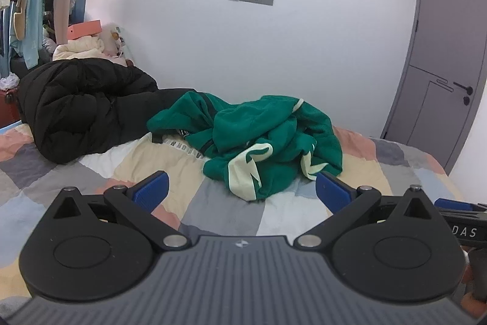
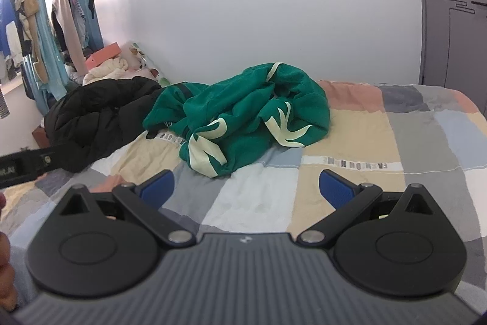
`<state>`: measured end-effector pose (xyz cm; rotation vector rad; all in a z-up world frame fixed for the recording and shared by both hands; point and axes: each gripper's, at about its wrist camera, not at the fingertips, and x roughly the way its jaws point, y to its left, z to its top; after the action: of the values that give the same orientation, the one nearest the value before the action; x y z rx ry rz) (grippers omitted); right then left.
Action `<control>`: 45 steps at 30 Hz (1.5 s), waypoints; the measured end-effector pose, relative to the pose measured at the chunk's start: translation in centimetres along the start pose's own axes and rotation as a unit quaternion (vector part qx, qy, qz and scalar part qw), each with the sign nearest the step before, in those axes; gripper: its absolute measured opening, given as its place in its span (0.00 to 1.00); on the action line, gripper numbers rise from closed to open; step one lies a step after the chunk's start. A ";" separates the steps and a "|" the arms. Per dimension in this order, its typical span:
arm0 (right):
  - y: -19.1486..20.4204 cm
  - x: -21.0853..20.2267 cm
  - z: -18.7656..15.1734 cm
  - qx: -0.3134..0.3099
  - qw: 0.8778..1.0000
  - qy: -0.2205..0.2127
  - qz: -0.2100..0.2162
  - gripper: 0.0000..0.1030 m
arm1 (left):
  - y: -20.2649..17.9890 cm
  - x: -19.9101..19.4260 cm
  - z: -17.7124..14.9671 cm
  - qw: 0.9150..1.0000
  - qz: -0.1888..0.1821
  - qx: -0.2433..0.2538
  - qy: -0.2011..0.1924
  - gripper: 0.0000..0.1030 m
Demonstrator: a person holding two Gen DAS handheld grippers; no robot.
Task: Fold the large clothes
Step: 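Reach both grippers into the green hoodie and close on its fabric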
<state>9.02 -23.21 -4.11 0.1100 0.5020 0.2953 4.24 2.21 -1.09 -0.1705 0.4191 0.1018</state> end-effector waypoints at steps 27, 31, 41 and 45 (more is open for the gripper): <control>2.9 15.7 6.8 0.004 0.999 0.012 0.047 1.00 | 6.5 16.2 7.2 1.000 0.021 0.003 -0.003 1.00; 3.5 20.2 6.7 0.003 0.999 0.013 0.035 1.00 | 9.4 20.5 6.5 0.998 -0.013 -0.053 0.022 1.00; 5.5 30.4 5.8 -0.021 0.997 0.022 0.068 0.81 | 14.0 29.1 1.2 0.990 -0.041 -0.108 0.076 1.00; 6.9 34.1 6.2 -0.040 0.997 0.023 0.070 0.74 | 15.3 32.0 -0.6 0.987 -0.055 -0.126 0.082 1.00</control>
<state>38.82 -6.38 -13.08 0.0608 0.5292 0.4544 31.02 19.10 -17.05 -0.4529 0.5588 0.0313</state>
